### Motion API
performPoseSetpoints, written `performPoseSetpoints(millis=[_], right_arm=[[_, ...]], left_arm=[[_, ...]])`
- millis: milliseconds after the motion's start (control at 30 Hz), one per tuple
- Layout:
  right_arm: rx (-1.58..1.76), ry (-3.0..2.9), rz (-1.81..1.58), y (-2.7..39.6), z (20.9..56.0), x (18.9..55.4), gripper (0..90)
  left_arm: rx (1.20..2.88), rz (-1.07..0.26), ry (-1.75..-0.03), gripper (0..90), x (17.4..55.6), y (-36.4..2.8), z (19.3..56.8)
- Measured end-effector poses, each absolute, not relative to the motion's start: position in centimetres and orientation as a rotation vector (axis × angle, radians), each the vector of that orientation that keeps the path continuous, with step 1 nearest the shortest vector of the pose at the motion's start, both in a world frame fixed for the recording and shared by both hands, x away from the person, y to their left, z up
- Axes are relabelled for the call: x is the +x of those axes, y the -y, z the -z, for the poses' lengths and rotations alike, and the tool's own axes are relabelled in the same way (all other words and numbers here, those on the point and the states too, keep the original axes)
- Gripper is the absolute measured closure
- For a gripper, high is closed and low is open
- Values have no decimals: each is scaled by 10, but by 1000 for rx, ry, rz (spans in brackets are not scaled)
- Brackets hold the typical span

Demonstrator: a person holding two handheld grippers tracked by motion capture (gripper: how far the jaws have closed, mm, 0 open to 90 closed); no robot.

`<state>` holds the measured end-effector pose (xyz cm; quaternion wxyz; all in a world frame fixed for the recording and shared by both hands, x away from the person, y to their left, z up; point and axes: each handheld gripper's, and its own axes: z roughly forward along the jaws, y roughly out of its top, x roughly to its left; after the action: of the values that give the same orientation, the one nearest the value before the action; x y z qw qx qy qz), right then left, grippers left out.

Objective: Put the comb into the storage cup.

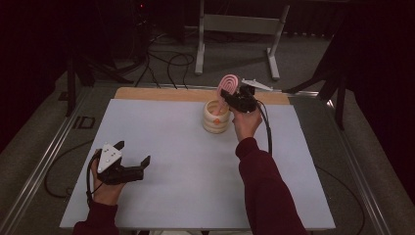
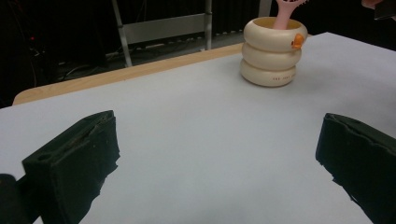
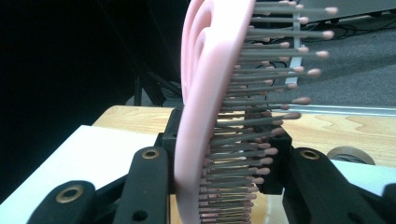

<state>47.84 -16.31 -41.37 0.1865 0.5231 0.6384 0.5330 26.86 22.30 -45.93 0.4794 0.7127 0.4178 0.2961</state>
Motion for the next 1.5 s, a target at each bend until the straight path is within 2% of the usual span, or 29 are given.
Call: performPoseSetpoints(millis=[1500], right_arm=[[1498,-1797,-1490,154,432,477,632]], left_arm=[[1740,-723,-1022,2,269,-223,460]])
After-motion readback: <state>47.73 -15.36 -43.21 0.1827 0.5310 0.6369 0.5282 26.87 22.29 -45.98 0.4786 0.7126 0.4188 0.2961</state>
